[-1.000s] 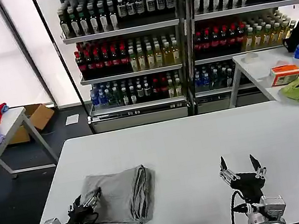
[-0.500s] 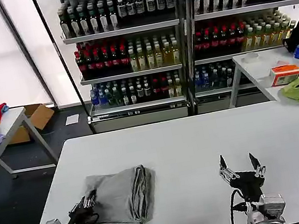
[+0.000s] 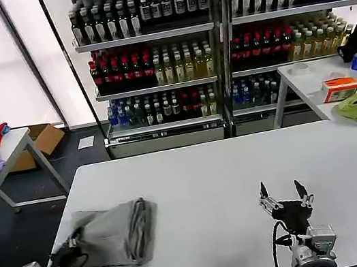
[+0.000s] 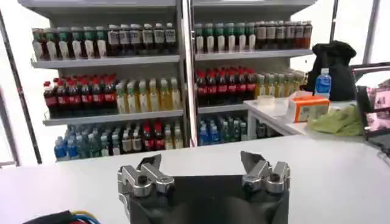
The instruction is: Fold and organize the clothes.
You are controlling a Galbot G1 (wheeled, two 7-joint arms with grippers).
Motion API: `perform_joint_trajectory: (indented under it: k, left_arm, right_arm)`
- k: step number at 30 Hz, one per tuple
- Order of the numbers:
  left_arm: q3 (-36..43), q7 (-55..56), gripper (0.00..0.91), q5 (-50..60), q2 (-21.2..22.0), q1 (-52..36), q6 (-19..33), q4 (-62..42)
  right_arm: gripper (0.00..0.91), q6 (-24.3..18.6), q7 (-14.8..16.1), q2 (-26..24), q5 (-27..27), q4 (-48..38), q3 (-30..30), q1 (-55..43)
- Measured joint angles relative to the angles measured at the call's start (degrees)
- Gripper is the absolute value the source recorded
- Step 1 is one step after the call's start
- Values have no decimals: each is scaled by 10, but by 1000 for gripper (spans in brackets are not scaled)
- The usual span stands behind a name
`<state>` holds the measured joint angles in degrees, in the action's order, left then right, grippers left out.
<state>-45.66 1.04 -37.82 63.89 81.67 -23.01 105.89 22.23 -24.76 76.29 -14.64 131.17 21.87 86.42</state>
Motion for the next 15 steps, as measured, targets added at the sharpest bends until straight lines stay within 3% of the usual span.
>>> perform_joint_trajectory:
  k: [9, 15]
  left_arm:
    - [-85, -1, 0, -6, -84, -2, -4, -17]
    - [-100, 0, 0, -5, -102, 2, -4, -8]
  right_arm:
    - [907, -1, 0, -1, -8, -9, -2, -12]
    - [907, 1, 0, 1, -8, -11, 1, -14]
